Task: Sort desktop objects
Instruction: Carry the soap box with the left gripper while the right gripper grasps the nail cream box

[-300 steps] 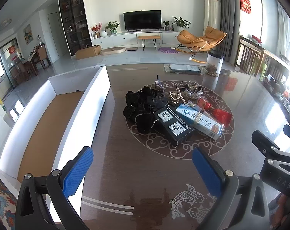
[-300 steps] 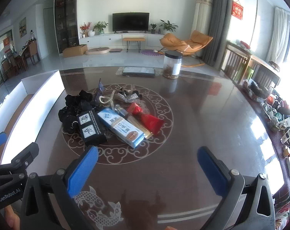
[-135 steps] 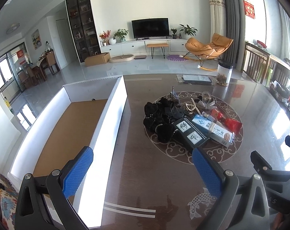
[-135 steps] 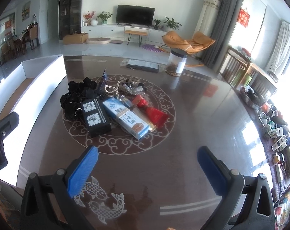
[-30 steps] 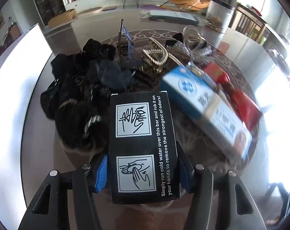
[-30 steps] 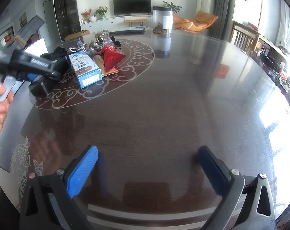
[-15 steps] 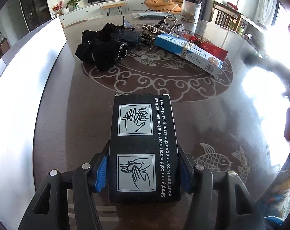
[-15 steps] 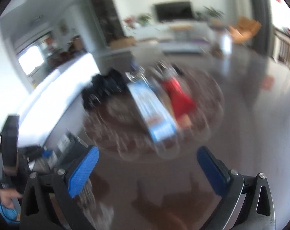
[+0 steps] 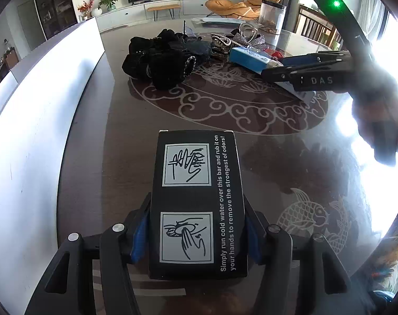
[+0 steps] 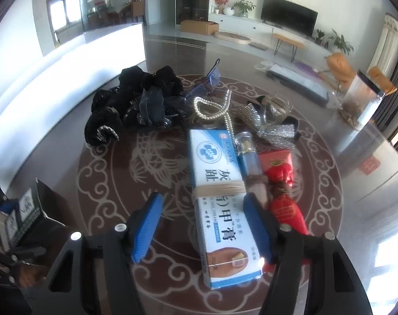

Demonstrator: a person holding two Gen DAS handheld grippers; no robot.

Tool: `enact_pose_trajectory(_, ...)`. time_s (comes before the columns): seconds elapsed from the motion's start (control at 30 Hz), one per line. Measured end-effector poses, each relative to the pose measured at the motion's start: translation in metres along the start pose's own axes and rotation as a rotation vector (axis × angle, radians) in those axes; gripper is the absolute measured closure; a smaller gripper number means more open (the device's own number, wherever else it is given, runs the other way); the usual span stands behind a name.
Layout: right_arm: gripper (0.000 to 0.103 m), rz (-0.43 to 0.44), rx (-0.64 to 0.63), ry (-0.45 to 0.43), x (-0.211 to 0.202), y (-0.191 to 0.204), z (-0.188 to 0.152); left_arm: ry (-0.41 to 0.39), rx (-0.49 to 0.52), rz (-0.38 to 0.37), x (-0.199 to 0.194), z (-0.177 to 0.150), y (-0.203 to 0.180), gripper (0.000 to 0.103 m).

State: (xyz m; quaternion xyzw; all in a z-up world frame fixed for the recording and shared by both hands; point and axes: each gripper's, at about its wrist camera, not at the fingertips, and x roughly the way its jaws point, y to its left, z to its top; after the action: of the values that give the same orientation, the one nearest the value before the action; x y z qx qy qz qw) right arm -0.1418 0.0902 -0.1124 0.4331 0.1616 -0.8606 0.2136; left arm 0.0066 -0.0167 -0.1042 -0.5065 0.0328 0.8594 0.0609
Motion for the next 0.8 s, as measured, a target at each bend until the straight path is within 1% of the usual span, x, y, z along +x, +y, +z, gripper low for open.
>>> enact_pose_trajectory(0.07,0.038,-0.024,0.021,0.004,0.004,-0.002,-0.001,0.003,-0.004,0.004,0.002,0.003,0.000,0.044)
enact_pose_trajectory(0.1,0.039,-0.010,0.039,0.027,0.007,-0.004,-0.002,0.005,-0.006,0.004,0.002,0.004,0.001,0.045)
enact_pose_trajectory(0.13,0.051,0.016,0.060,0.053,0.012,-0.005,-0.005,0.007,-0.006,0.004,0.003,0.004,0.001,0.045)
enact_pose_trajectory(0.2,0.074,0.035,0.059,0.037,0.008,-0.002,-0.010,0.004,-0.006,0.003,0.002,0.003,0.002,0.045)
enact_pose_trajectory(0.23,0.079,0.034,0.062,0.035,0.003,0.002,-0.016,0.002,-0.005,0.004,0.002,0.003,0.002,0.045)
enact_pose_trajectory(0.27,0.079,0.047,0.074,0.039,0.000,0.006,-0.020,0.000,-0.004,0.003,0.001,0.001,0.002,0.045)
enact_pose_trajectory(0.37,0.080,0.155,0.145,0.040,-0.020,0.016,-0.044,-0.006,0.000,-0.005,0.000,-0.002,0.004,0.045)
enact_pose_trajectory(0.43,0.080,0.186,0.177,0.045,-0.035,0.023,-0.063,-0.017,-0.008,-0.022,-0.002,-0.004,0.007,0.045)
enact_pose_trajectory(0.47,0.080,0.170,0.175,0.040,-0.040,0.026,-0.069,-0.023,-0.015,-0.029,-0.003,-0.004,0.008,0.045)
enact_pose_trajectory(0.5,0.074,0.129,0.157,0.029,-0.046,0.030,-0.076,-0.030,-0.029,-0.038,-0.003,-0.004,0.010,0.043)
enact_pose_trajectory(0.53,0.052,0.087,0.129,0.019,-0.050,0.034,-0.080,-0.039,-0.045,-0.042,-0.002,-0.003,0.011,0.042)
enact_pose_trajectory(0.57,0.041,0.052,0.102,0.000,-0.053,0.038,-0.082,-0.041,-0.060,-0.036,-0.001,-0.002,0.012,0.030)
enact_pose_trajectory(0.6,0.028,0.027,0.083,-0.022,-0.055,0.041,-0.082,-0.030,-0.071,-0.018,0.003,0.000,0.012,0.012)
enact_pose_trajectory(0.67,0.027,0.034,0.079,-0.034,-0.054,0.040,-0.077,-0.007,-0.068,0.029,0.011,0.003,0.010,0.001)
enact_pose_trajectory(0.7,0.027,0.052,0.093,-0.036,-0.054,0.040,-0.073,-0.012,-0.041,0.049,0.013,0.002,0.006,0.000)
enact_pose_trajectory(0.8,0.028,0.109,0.142,-0.082,-0.065,0.036,-0.065,-0.013,-0.030,0.034,0.013,0.001,0.007,0.000)
